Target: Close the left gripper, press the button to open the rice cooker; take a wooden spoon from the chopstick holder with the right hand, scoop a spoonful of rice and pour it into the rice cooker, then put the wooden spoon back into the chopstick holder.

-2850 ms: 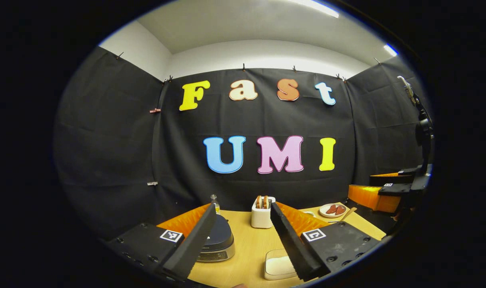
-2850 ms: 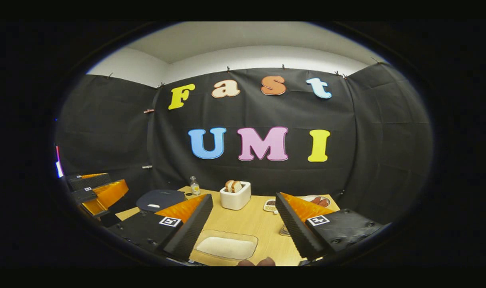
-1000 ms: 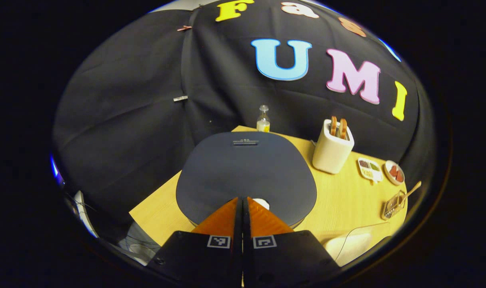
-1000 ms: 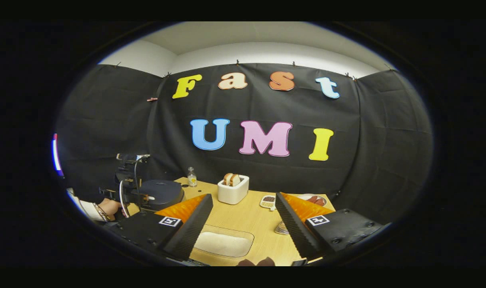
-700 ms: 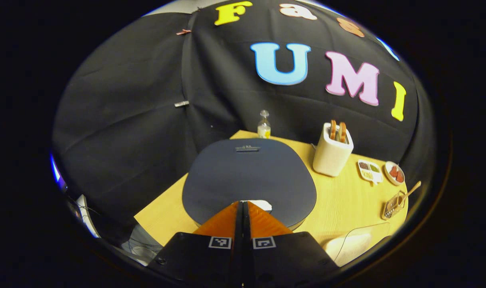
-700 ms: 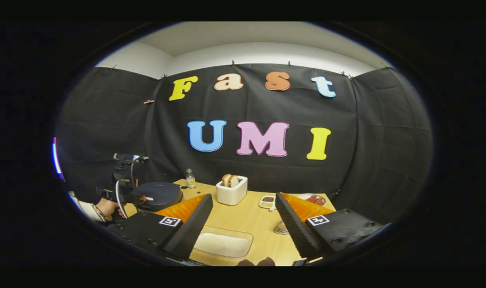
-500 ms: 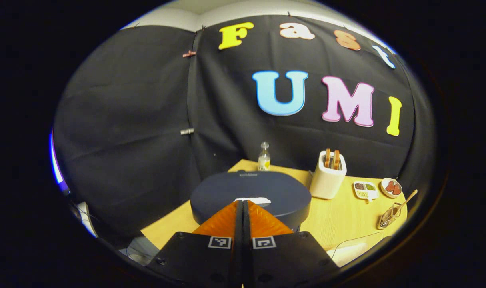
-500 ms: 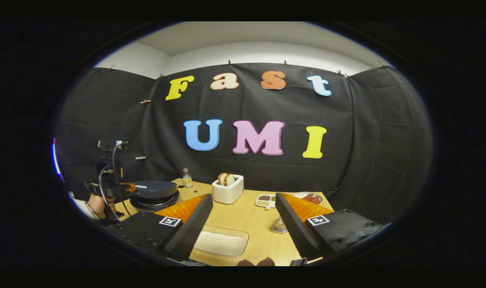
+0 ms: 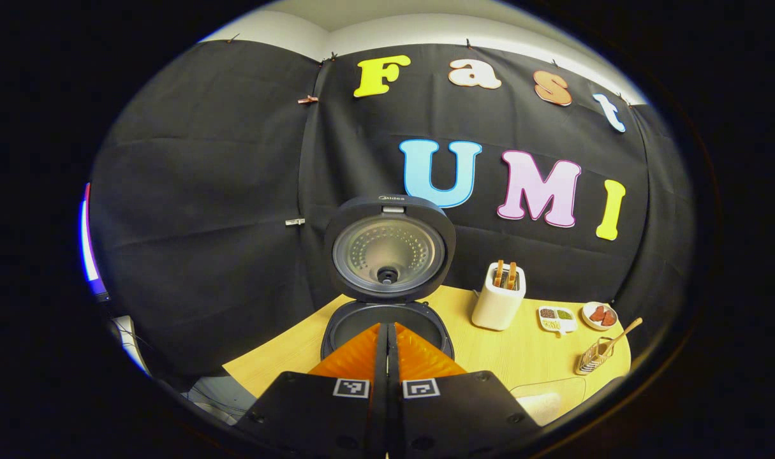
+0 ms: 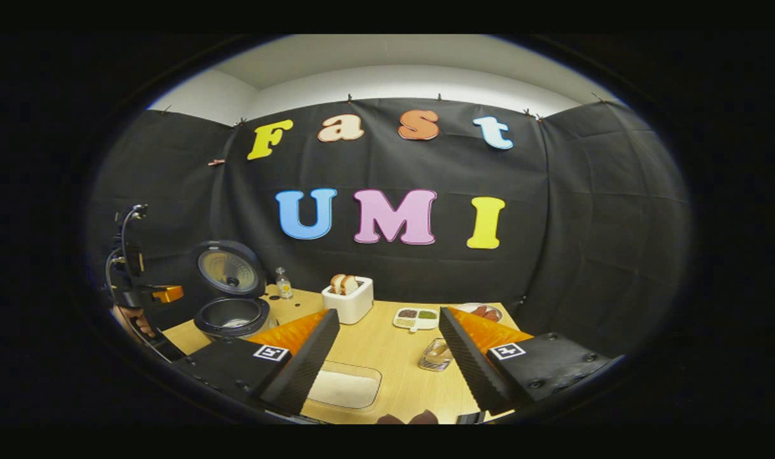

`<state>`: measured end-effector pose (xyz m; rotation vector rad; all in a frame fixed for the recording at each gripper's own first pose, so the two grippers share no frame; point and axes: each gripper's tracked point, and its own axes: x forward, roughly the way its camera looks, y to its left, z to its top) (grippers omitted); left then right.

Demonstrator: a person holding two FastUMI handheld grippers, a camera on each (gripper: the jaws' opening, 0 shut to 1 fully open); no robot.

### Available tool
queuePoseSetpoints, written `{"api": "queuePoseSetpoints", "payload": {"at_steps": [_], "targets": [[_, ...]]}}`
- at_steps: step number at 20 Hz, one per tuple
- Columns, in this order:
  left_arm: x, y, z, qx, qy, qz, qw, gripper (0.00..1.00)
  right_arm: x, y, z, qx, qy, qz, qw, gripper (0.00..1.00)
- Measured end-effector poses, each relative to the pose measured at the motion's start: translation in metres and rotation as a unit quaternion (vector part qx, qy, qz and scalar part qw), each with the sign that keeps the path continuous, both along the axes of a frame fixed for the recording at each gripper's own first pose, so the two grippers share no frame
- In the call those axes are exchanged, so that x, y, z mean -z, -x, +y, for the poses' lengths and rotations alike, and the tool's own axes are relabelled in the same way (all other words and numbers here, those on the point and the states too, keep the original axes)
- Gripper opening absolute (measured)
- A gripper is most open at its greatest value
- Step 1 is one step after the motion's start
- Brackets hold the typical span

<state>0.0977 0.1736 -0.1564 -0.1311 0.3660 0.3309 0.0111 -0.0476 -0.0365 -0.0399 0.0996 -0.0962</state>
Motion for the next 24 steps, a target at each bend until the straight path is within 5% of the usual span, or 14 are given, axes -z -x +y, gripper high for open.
{"api": "queuePoseSetpoints", "payload": {"at_steps": [10,14,19,22,24], "targets": [[-0.022,0.033,-0.028,-0.005,0.037,-0.019,0.999,0.07,0.055,-0.046,-0.059,0.022,-0.052,0.047,0.997,0.98],[-0.034,0.040,-0.056,0.002,0.002,-0.024,1.000,0.28,0.094,-0.075,-0.101,0.030,-0.096,0.075,0.992,0.98],[-0.043,0.053,-0.087,-0.017,-0.013,-0.016,1.000,0.41,0.147,-0.107,-0.160,0.048,-0.127,0.106,0.985,0.92],[-0.044,0.062,-0.099,-0.031,-0.019,-0.007,0.999,0.50,0.181,-0.121,-0.186,0.056,-0.147,0.125,0.980,0.98],[-0.049,0.067,-0.109,-0.035,-0.019,-0.006,0.999,0.47,0.204,-0.130,-0.200,0.064,-0.160,0.139,0.975,0.96]]}}
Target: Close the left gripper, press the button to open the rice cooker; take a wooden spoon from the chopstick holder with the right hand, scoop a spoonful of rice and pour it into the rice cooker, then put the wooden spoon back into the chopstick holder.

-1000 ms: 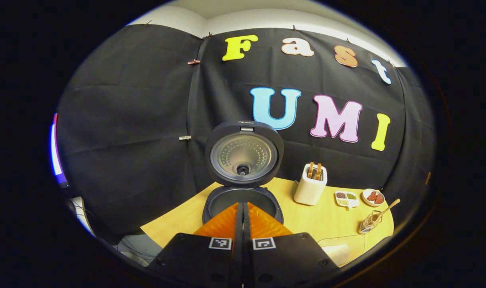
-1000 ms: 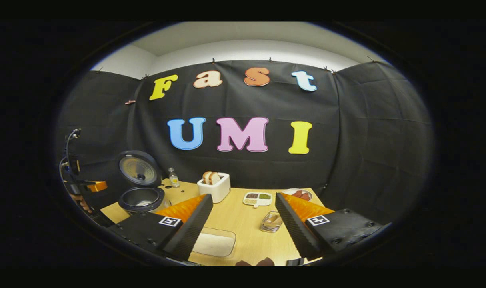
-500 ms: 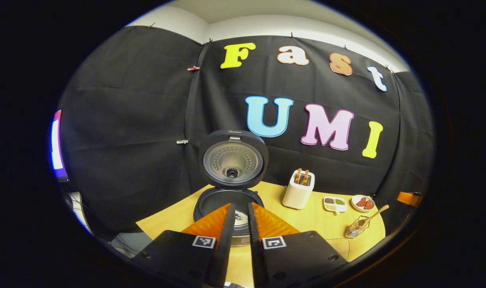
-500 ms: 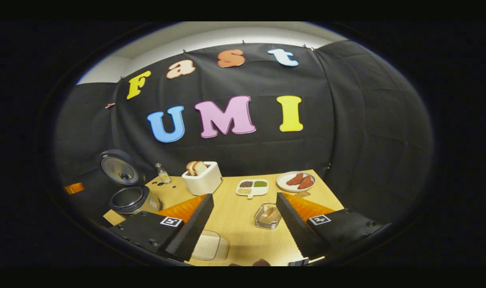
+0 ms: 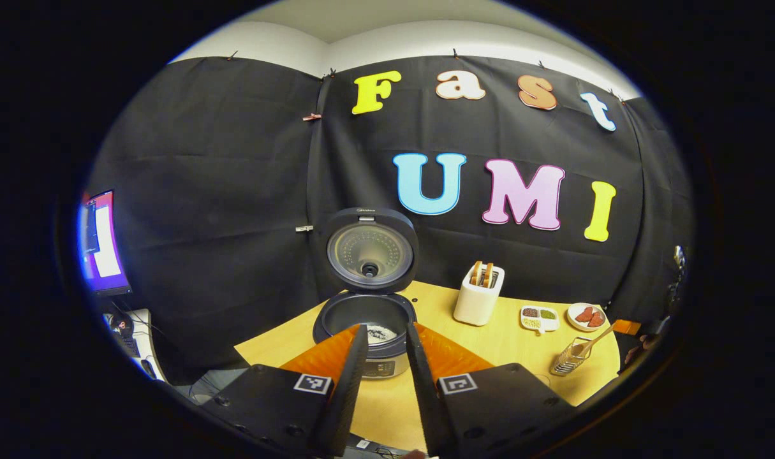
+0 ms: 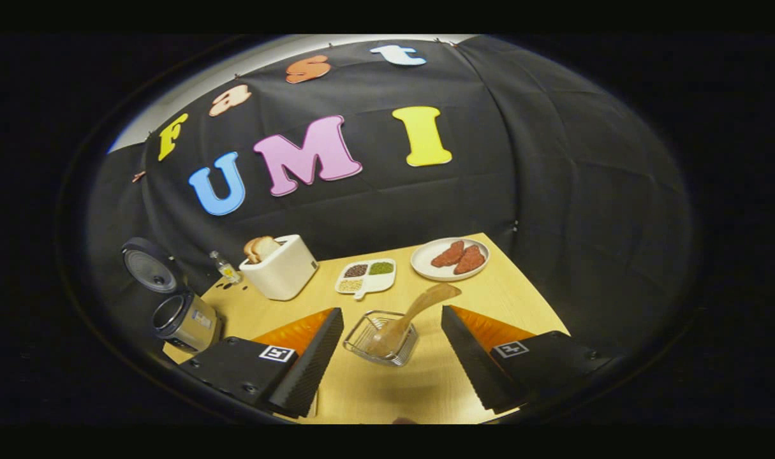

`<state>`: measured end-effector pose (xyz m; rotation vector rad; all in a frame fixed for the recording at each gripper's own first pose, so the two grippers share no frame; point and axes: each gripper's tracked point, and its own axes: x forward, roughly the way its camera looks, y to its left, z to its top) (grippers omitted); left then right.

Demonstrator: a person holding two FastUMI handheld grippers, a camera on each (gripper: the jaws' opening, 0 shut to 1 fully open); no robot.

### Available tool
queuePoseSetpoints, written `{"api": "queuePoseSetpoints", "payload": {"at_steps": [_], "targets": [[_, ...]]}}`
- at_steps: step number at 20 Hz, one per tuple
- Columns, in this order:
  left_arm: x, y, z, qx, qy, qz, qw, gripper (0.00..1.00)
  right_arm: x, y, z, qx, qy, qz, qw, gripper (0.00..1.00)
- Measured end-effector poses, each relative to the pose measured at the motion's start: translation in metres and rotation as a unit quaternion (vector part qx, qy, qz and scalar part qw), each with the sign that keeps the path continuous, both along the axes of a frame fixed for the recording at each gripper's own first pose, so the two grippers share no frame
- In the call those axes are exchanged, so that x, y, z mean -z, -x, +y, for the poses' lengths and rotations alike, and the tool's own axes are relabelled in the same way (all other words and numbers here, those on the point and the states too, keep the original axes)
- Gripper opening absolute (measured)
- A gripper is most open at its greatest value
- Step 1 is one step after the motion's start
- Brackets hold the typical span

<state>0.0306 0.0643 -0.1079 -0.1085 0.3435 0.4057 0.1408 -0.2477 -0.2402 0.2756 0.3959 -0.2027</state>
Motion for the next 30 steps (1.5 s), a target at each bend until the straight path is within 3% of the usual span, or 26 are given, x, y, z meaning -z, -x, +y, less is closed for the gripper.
{"api": "queuePoseSetpoints", "payload": {"at_steps": [3,4,5,9,10,11,13,15,16,17,18,21,24,27,28,30], "targets": [[-0.007,0.008,-0.009,-0.002,-0.015,0.008,1.000,0.52,0.028,-0.014,-0.014,0.015,-0.028,0.012,0.999,0.96],[-0.007,0.009,-0.013,-0.002,-0.019,0.012,1.000,0.54,0.035,-0.021,-0.018,0.019,-0.031,0.015,0.999,0.88],[-0.009,0.011,-0.015,-0.002,-0.020,0.015,1.000,0.56,0.041,-0.029,-0.021,0.020,-0.036,0.014,0.999,0.96],[-0.009,0.021,-0.020,-0.005,-0.024,0.030,0.999,0.64,0.056,-0.053,-0.028,0.031,-0.057,0.016,0.998,0.89],[-0.008,0.023,-0.020,-0.006,-0.026,0.032,0.999,0.66,0.059,-0.056,-0.028,0.032,-0.063,0.018,0.997,0.77],[-0.008,0.024,-0.021,-0.006,-0.028,0.035,0.999,0.66,0.061,-0.059,-0.027,0.033,-0.066,0.018,0.997,0.84],[-0.010,0.027,-0.021,-0.006,-0.033,0.039,0.999,0.67,0.065,-0.066,-0.025,0.032,-0.073,0.018,0.997,0.75],[-0.008,0.029,-0.024,-0.006,-0.033,0.040,0.999,0.67,0.065,-0.069,-0.023,0.032,-0.080,0.017,0.996,0.52],[-0.008,0.030,-0.025,-0.006,-0.031,0.042,0.999,0.67,0.066,-0.072,-0.022,0.032,-0.080,0.016,0.996,0.48],[-0.007,0.031,-0.026,-0.006,-0.031,0.043,0.999,0.67,0.069,-0.073,-0.021,0.035,-0.079,0.020,0.996,0.29],[-0.007,0.032,-0.026,-0.006,-0.031,0.044,0.999,0.67,0.069,-0.078,-0.021,0.033,-0.083,0.018,0.996,0.24],[-0.008,0.036,-0.026,-0.007,-0.031,0.043,0.999,0.67,0.065,-0.078,-0.013,0.029,-0.093,0.021,0.995,0.21],[-0.011,0.040,-0.021,-0.011,-0.030,0.037,0.999,0.67,0.055,-0.073,-0.003,0.010,-0.082,0.023,0.996,0.10],[-0.011,0.047,-0.016,-0.015,-0.024,0.030,0.999,0.67,0.029,-0.068,0.001,0.006,-0.070,0.004,0.998,0.10],[-0.011,0.049,-0.014,-0.016,-0.021,0.028,0.999,0.67,0.022,-0.068,0.003,0.003,-0.064,0.000,0.998,0.15],[-0.011,0.052,-0.010,-0.015,-0.016,0.020,1.000,0.67,0.001,-0.064,0.007,-0.004,-0.049,-0.014,0.999,0.10]]}}
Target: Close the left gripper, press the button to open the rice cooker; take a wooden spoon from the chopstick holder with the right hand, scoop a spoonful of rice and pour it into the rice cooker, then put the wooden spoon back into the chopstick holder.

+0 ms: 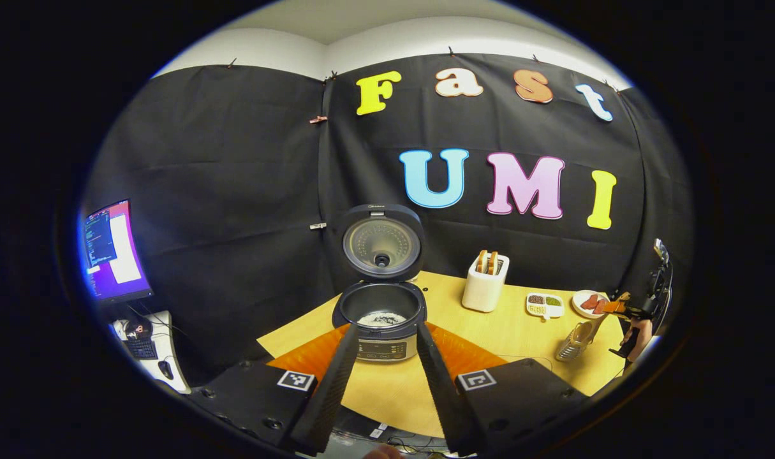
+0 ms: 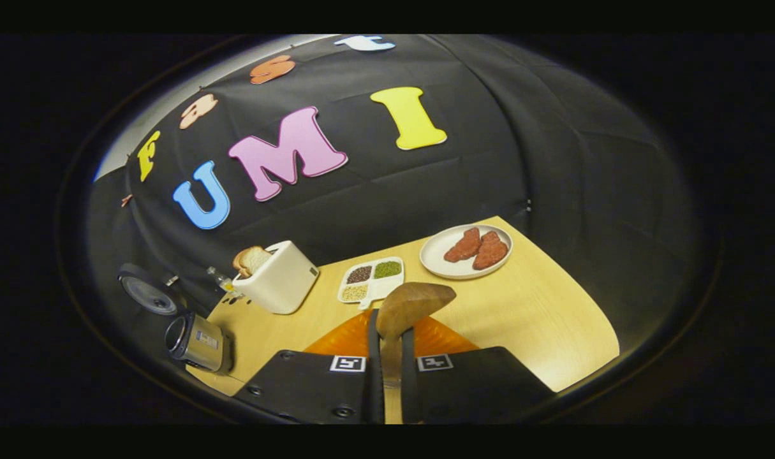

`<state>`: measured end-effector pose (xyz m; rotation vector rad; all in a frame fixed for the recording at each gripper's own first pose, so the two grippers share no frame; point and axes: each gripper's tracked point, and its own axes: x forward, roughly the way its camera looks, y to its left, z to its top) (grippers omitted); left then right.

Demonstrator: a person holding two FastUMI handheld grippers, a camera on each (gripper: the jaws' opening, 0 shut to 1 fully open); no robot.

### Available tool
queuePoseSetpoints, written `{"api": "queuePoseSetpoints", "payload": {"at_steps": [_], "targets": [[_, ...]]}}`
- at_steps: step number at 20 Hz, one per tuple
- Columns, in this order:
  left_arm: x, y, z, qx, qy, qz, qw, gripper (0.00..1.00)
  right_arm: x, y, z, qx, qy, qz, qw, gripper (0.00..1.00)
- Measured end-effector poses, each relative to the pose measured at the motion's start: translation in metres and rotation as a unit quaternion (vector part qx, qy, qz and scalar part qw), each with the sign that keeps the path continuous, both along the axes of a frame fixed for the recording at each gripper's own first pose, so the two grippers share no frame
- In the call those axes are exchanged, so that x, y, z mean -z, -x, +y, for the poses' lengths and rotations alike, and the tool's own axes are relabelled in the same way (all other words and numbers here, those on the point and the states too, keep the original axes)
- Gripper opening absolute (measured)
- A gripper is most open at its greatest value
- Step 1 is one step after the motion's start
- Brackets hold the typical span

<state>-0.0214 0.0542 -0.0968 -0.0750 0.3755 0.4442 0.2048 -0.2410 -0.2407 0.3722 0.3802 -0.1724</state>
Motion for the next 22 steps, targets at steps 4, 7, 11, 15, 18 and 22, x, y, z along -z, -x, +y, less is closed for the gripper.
{"api": "queuePoseSetpoints", "payload": {"at_steps": [4,7,11,15,18,22], "targets": [[-0.004,-0.001,0.008,0.027,-0.006,-0.019,0.999,0.67,-0.046,0.015,0.015,-0.010,0.046,-0.028,0.998,0.19],[-0.013,-0.005,0.022,0.056,-0.011,-0.043,0.997,0.67,-0.079,0.032,0.044,-0.020,0.058,-0.039,0.997,0.14],[-0.010,-0.004,0.042,0.097,0.012,-0.062,0.993,0.69,-0.110,0.060,0.113,-0.055,0.057,-0.046,0.996,0.14],[-0.007,0.003,0.061,0.129,0.039,-0.086,0.987,0.72,-0.107,0.086,0.184,-0.096,0.072,-0.033,0.992,0.14],[-0.005,0.008,0.072,0.141,0.058,-0.093,0.984,0.76,-0.082,0.102,0.228,-0.125,0.090,-0.005,0.988,0.15],[-0.007,0.013,0.089,0.137,0.057,-0.101,0.984,0.78,-0.025,0.116,0.259,-0.163,0.145,0.054,0.974,0.10]]}}
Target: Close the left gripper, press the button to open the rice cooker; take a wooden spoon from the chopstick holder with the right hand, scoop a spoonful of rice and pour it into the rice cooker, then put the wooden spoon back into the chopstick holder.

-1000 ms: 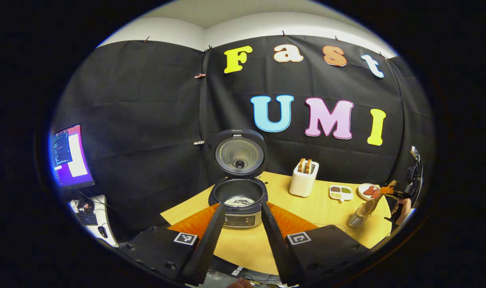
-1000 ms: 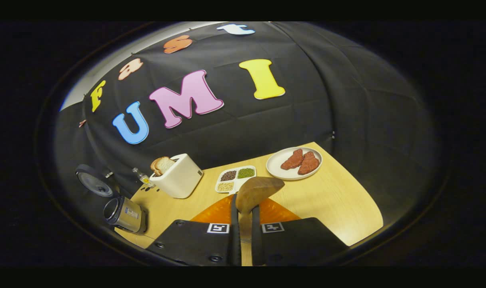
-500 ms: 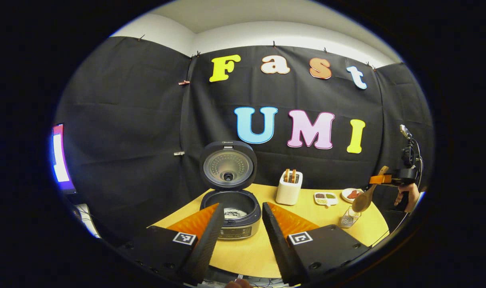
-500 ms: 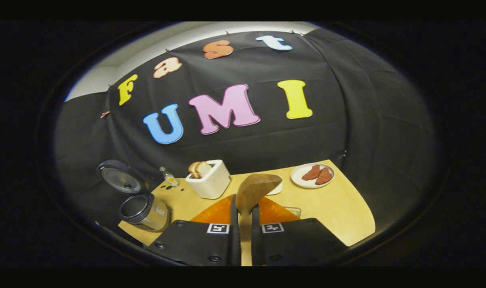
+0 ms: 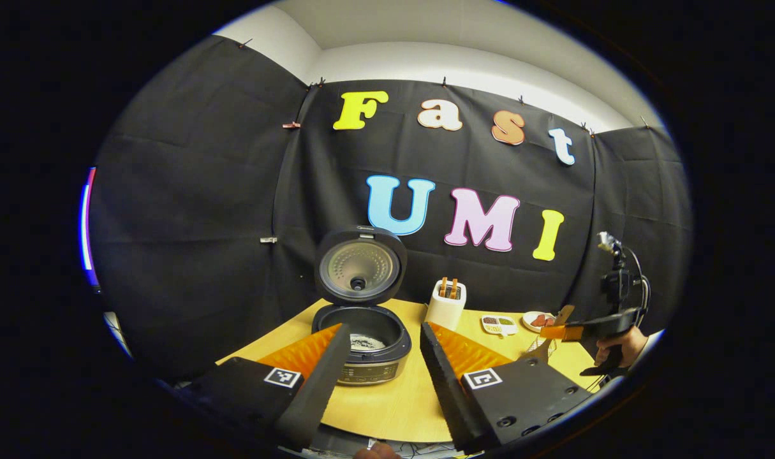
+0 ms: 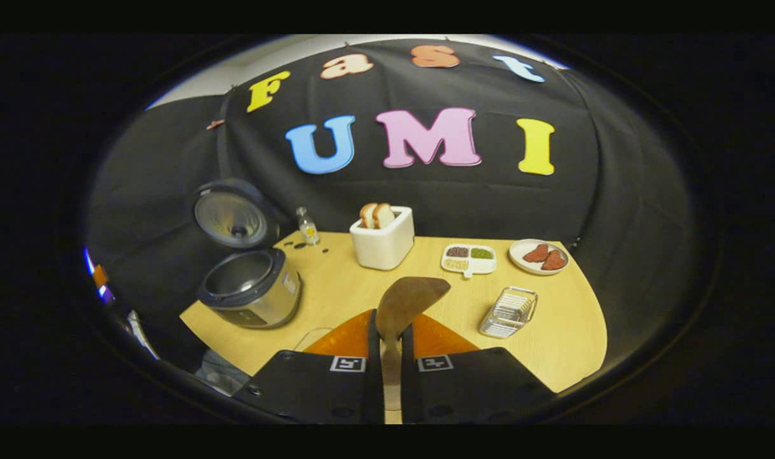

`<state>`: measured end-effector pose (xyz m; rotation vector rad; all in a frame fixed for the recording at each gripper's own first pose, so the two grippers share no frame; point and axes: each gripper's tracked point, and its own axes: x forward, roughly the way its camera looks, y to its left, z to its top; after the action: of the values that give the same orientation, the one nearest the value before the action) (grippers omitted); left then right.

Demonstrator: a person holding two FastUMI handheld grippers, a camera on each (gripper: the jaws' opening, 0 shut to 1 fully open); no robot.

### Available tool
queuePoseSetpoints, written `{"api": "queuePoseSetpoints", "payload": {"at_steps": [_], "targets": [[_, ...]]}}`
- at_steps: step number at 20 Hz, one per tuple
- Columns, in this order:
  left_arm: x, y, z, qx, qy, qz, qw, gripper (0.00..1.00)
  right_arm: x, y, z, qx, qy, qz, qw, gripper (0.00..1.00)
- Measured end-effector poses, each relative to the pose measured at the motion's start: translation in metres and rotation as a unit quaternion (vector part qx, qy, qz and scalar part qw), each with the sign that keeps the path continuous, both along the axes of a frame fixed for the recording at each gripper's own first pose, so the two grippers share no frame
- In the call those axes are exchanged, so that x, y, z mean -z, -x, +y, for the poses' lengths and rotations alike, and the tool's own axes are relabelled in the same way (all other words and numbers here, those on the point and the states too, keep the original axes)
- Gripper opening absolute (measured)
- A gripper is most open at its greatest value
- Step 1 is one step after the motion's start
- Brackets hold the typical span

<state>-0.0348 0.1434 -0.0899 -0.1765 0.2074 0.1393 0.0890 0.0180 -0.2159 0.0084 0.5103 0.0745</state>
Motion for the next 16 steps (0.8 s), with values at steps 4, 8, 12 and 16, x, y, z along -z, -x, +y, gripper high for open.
{"api": "queuePoseSetpoints", "payload": {"at_steps": [4,8,12,16], "targets": [[0.001,0.008,0.010,-0.010,-0.001,-0.001,1.000,0.79,0.052,0.003,0.016,-0.021,0.033,0.047,0.998,0.14],[0.001,0.013,0.016,-0.025,0.002,-0.001,1.000,0.82,0.095,0.012,0.020,-0.044,0.075,0.087,0.992,0.15],[0.003,0.018,0.019,-0.032,0.002,0.000,0.999,0.85,0.102,0.015,0.040,-0.054,0.056,0.102,0.992,0.14],[0.005,0.015,0.027,-0.038,0.008,0.002,0.999,0.85,0.103,0.016,0.052,-0.028,-0.005,0.117,0.993,0.10]]}}
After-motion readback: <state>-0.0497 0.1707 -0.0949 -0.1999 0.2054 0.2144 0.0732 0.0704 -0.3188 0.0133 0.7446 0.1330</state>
